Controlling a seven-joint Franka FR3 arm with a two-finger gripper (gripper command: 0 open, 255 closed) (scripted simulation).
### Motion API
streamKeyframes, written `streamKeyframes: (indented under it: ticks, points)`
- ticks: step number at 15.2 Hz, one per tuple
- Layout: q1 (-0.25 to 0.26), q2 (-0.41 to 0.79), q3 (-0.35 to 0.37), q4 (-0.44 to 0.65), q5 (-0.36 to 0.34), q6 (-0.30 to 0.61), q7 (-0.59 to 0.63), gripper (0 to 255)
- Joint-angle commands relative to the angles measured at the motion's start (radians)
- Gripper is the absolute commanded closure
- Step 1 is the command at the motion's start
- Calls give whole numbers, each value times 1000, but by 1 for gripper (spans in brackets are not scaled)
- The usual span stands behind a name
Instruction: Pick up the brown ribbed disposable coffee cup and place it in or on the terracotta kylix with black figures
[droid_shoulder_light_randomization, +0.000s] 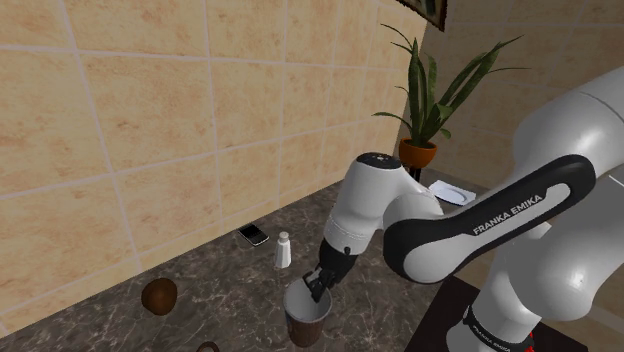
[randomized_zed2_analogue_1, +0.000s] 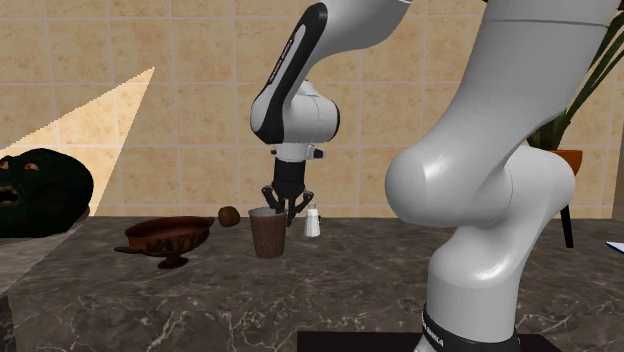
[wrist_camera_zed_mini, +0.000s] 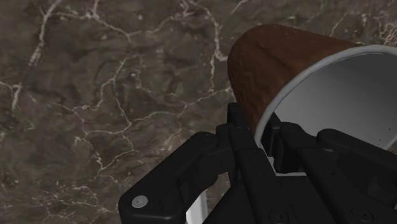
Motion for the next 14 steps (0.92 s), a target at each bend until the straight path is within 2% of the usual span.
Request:
streamKeyframes:
  ticks: [1,14]
  points:
    - [5,-24,-10,10,4,-34,-5,255]
    - [17,-145,-66,107,1,-250,-16,255]
